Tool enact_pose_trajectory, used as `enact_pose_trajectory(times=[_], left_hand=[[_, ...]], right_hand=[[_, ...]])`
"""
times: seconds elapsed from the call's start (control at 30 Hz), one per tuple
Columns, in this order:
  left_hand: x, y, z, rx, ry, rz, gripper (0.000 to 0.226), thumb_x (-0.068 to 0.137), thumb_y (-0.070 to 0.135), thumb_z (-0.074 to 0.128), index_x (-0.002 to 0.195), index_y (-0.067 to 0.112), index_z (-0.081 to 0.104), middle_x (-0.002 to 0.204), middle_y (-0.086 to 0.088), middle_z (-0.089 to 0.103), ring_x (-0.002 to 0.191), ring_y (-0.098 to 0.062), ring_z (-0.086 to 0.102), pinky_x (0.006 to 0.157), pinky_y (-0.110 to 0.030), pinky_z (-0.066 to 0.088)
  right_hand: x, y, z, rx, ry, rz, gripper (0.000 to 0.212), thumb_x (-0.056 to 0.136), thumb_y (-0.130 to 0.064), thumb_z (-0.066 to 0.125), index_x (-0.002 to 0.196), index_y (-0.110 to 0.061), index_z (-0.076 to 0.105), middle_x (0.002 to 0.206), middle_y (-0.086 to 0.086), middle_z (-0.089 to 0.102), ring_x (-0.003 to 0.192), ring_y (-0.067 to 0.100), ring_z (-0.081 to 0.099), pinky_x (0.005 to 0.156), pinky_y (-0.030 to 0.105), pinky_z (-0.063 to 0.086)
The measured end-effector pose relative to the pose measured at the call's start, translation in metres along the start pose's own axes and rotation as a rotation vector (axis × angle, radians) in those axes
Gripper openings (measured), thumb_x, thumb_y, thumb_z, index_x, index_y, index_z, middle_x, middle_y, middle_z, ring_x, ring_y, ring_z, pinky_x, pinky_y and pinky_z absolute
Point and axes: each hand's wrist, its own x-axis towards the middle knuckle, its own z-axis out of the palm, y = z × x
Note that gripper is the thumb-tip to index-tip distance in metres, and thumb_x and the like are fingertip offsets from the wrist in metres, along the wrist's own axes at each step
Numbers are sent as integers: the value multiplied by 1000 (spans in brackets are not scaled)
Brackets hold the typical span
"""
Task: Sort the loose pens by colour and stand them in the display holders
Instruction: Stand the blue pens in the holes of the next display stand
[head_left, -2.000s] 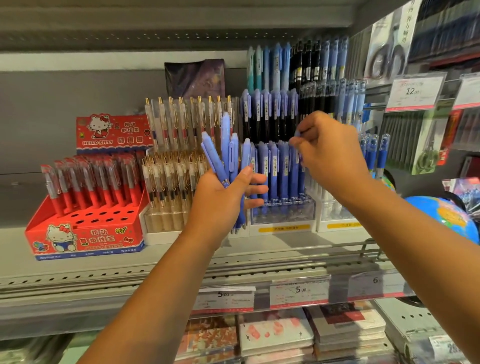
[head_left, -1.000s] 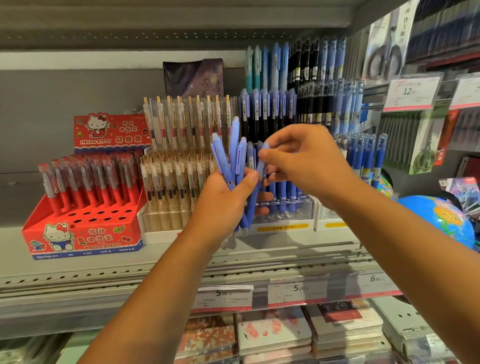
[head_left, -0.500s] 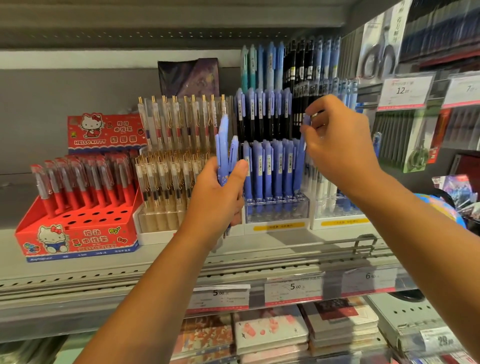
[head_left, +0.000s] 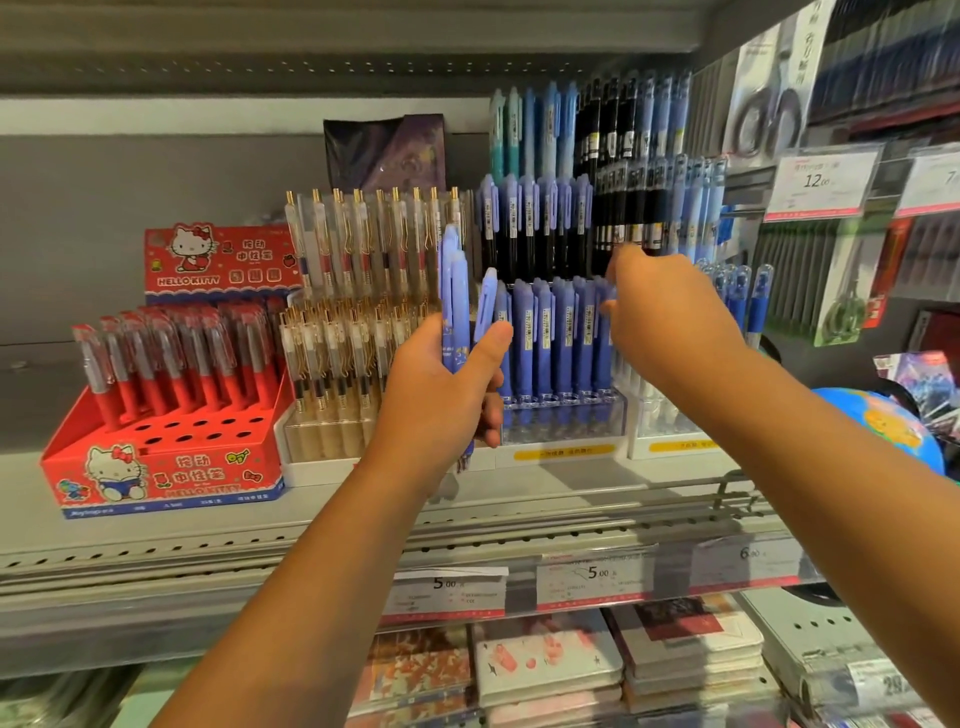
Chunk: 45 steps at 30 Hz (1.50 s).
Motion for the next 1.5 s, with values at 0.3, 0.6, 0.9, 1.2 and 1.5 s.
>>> enact_pose_trajectory(times=[0.3, 0.6, 0.9, 1.2, 1.5], left_hand=[[-1, 0, 1, -51, -87, 3, 43, 82, 39, 66, 106, 5, 54, 66, 1, 64, 51, -20, 58, 48, -34, 54], [-3, 5, 0, -24, -52, 43, 38, 77, 38, 69, 105, 14, 60, 70, -3, 69, 53, -22, 65, 50, -36, 58], [0, 4, 2, -92, 104, 43, 11, 102, 29, 46, 100, 23, 54, 81, 0, 65, 72, -16, 70, 67, -38, 62], [2, 4, 0, 44, 187, 42, 20, 104, 30, 45, 90, 22, 57, 61, 10, 52, 52, -10, 46, 50, -26, 46], [2, 4, -1, 1, 108, -11, 24, 100, 34, 54, 104, 11, 58, 58, 5, 45, 41, -8, 33, 37, -21, 30]], right_hand=[[-9, -17, -8, 36, 118, -93, 19, 97, -20, 51, 114, -17, 60, 61, 0, 49, 51, 24, 47, 43, 29, 35], [-20, -51, -11, 1138, -196, -18, 10, 85, -13, 74, 90, -6, 70, 79, 13, 73, 65, 12, 67, 59, 25, 57], [-4, -31, -6, 1215, 7, 126, 20, 94, -2, 61, 112, -8, 64, 98, 14, 69, 83, 16, 71, 67, 26, 60], [1, -24, 16, 1011, 85, 3, 21, 96, -7, 60, 113, -19, 61, 98, 2, 66, 90, 15, 68, 70, 26, 60], [-2, -36, 30, 803, -7, -104, 24, 92, -13, 67, 116, -17, 66, 93, -8, 63, 86, 15, 67, 77, 35, 60]])
